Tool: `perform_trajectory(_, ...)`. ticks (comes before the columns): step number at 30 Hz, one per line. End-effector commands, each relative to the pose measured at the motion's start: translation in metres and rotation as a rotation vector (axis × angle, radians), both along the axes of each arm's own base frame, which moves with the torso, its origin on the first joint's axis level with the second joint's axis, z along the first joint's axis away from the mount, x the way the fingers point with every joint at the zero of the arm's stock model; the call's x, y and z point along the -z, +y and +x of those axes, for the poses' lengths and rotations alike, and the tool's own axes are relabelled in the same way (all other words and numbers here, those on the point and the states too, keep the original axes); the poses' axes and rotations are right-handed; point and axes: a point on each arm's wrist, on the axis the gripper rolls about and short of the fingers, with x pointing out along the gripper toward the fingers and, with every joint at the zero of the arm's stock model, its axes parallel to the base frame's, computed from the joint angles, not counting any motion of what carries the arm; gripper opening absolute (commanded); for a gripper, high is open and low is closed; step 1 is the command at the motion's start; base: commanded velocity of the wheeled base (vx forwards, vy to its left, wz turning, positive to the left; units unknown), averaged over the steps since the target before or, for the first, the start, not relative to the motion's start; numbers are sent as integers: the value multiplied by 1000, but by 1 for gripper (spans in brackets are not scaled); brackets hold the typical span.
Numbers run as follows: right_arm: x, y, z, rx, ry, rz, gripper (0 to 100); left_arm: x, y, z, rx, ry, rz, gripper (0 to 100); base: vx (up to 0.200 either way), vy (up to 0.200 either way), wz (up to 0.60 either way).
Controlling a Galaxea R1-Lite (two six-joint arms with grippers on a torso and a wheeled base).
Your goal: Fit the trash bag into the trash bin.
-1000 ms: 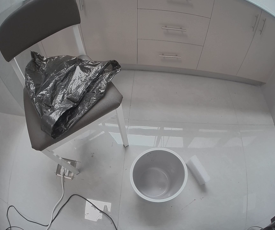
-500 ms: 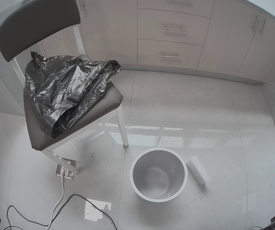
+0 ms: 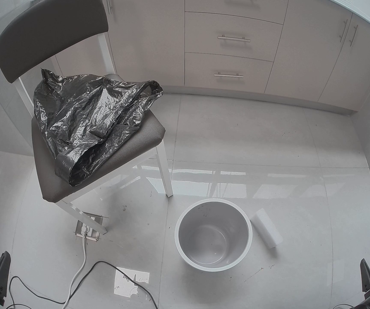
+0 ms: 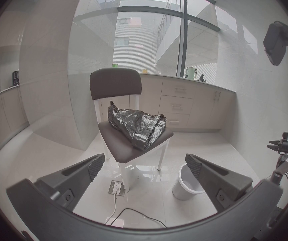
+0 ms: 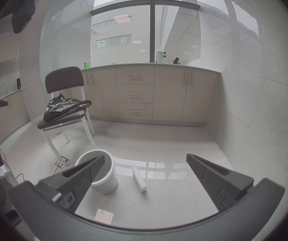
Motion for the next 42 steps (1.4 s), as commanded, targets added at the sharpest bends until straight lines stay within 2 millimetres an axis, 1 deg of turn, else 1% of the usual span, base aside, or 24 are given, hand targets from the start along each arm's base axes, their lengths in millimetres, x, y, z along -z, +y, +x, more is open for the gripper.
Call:
perform_trajectory(1,5,0,0,0,-2,1,100,0,0,-3,7,-8,-1,100,0,0,0)
perform_trajectory(4,4,0,0,4,-8,6,100,2,0,-4,30,-6,-1,100,0,0,0)
perform_trajectory(5,-21,0,-6,10,-120,36,100,2,0,-3,41,-3,-1,100,0,0,0)
perform_trajectory(6,-73,-1,-18,-6,-280,127,100,2,0,-4,50,-5,-2,100,0,0,0)
perform_trajectory(7,-137,-2,-29,-39,-399,250,100,2,0,-4,53,-5,-3,100,0,0,0)
perform_trajectory(8,-144,-2,-29,-43,-402,264,100,2,0,-4,53,-6,-3,100,0,0,0)
perform_trajectory(9,-181,-2,-28,-14,-369,265,100,1,0,-4,53,-8,-3,100,0,0,0)
perform_trajectory(10,-182,-2,-29,-10,-367,253,100,1,0,-4,53,-8,-3,100,0,0,0)
perform_trajectory(11,-194,0,-27,14,-302,74,100,2,0,-5,50,-14,-5,100,0,0,0)
perform_trajectory(12,-193,1,-21,5,-269,38,100,3,0,-5,50,-12,-6,100,0,0,0)
perform_trajectory(16,-193,1,3,-28,-200,111,100,0,0,-1,42,16,-9,100,0,0,0)
perform_trajectory(18,-201,1,43,-32,-125,161,100,-11,-1,15,27,95,0,100,0,0,0)
perform_trajectory(21,-208,0,79,-40,-124,215,100,-22,-2,35,31,181,3,100,0,0,0)
perform_trajectory(24,-210,6,121,-89,-102,266,100,-35,-4,63,44,280,11,100,0,0,0)
perform_trajectory(25,-210,7,126,-99,-95,271,100,-37,-4,66,46,290,12,100,0,0,0)
perform_trajectory(27,-206,14,150,-124,-68,322,100,-47,-7,89,67,345,34,100,0,0,0)
perform_trajectory(29,-203,19,168,-128,-66,383,100,-54,-10,113,76,393,59,100,0,0,0)
perform_trajectory(31,-200,26,180,-164,-76,414,100,-59,-14,133,73,418,85,100,0,0,0)
perform_trajectory(32,-200,26,180,-164,-76,414,100,-59,-14,133,73,418,85,100,0,0,0)
perform_trajectory(35,-181,43,198,-231,-62,430,100,-57,-32,176,54,452,149,100,0,0,0)
perform_trajectory(36,-181,43,198,-231,-62,430,100,-57,-32,176,54,452,149,100,0,0,0)
perform_trajectory(37,-174,49,204,-241,-52,424,100,-50,-47,197,51,453,182,100,0,0,0)
perform_trajectory(38,-172,50,205,-238,-52,424,100,-46,-55,207,46,445,192,100,0,0,0)
perform_trajectory(42,-170,52,207,-219,-52,425,100,-32,-72,231,27,425,216,100,0,0,0)
